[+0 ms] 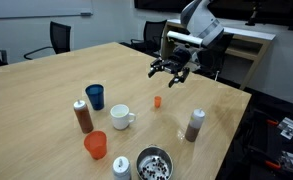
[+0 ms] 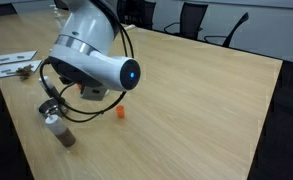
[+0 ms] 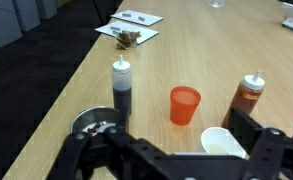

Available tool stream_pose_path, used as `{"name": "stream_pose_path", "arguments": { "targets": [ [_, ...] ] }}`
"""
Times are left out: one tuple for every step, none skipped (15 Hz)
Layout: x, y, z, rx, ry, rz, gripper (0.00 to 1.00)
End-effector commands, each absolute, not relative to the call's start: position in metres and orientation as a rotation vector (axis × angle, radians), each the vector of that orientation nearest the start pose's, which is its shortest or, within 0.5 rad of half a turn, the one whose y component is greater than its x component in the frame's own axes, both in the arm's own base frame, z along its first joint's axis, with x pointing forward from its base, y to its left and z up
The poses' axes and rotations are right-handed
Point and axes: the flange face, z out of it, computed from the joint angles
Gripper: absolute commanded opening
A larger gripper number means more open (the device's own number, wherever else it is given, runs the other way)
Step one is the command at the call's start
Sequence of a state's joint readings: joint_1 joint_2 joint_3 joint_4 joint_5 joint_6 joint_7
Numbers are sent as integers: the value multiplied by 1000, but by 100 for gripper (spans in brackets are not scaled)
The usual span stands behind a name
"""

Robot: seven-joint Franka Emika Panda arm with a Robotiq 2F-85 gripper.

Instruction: Move the white mug forward.

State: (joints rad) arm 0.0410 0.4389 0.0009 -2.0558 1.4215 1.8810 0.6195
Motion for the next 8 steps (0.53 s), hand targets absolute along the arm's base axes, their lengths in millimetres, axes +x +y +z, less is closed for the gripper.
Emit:
{"name": "stream_pose_path", "arguments": {
  "targets": [
    [565, 101, 222, -1416, 1418, 977, 100],
    [564, 104, 216, -1383, 1422, 982, 100],
    [563, 107, 208, -1340, 1434, 990, 100],
    [561, 113, 197, -1290, 1457, 995, 100],
    [557, 121, 185, -1247, 1476, 1005, 100],
    [552, 129, 173, -1222, 1498, 1013, 100],
    [546, 136, 161, -1202, 1520, 1013, 100],
    [540, 142, 150, -1184, 1537, 1017, 100]
  ]
}}
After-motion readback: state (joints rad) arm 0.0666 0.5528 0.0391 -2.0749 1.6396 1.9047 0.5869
